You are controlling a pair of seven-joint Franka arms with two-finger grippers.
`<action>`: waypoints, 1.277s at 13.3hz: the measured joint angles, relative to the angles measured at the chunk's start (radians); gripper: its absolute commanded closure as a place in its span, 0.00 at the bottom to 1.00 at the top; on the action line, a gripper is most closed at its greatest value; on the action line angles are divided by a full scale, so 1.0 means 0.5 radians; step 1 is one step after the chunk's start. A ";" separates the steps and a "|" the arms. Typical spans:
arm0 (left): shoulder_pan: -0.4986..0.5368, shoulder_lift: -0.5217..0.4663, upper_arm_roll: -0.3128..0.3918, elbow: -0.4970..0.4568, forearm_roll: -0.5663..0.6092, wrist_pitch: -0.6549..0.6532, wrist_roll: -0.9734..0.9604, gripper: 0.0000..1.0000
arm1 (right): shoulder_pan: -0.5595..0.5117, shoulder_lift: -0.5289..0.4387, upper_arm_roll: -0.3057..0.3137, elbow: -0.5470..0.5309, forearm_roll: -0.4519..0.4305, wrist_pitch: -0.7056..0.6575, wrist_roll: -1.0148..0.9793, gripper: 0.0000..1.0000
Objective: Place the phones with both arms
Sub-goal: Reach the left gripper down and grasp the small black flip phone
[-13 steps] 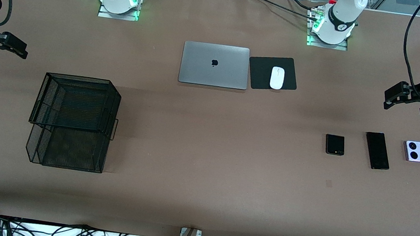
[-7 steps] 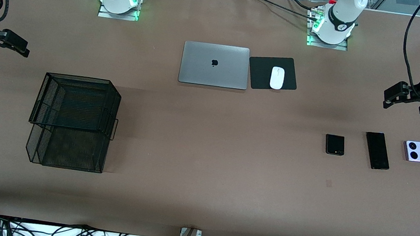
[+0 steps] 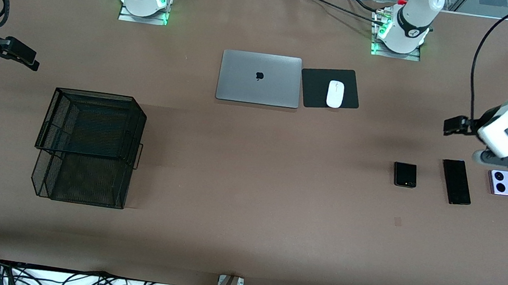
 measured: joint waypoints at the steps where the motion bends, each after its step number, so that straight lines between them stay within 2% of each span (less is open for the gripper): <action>1: 0.001 0.052 0.000 -0.002 0.000 0.055 0.000 0.00 | -0.002 0.000 0.000 -0.002 0.000 0.001 0.000 0.00; 5: 0.001 0.258 0.000 -0.066 0.000 0.395 0.000 0.00 | -0.003 0.000 0.000 -0.003 0.000 0.021 -0.046 0.00; 10: 0.015 0.328 0.003 -0.472 0.038 1.032 0.003 0.00 | -0.003 0.003 0.000 -0.003 0.000 0.023 -0.050 0.00; 17: 0.082 0.449 0.003 -0.828 0.052 1.636 0.006 0.00 | -0.003 0.005 0.000 -0.003 0.000 0.031 -0.050 0.00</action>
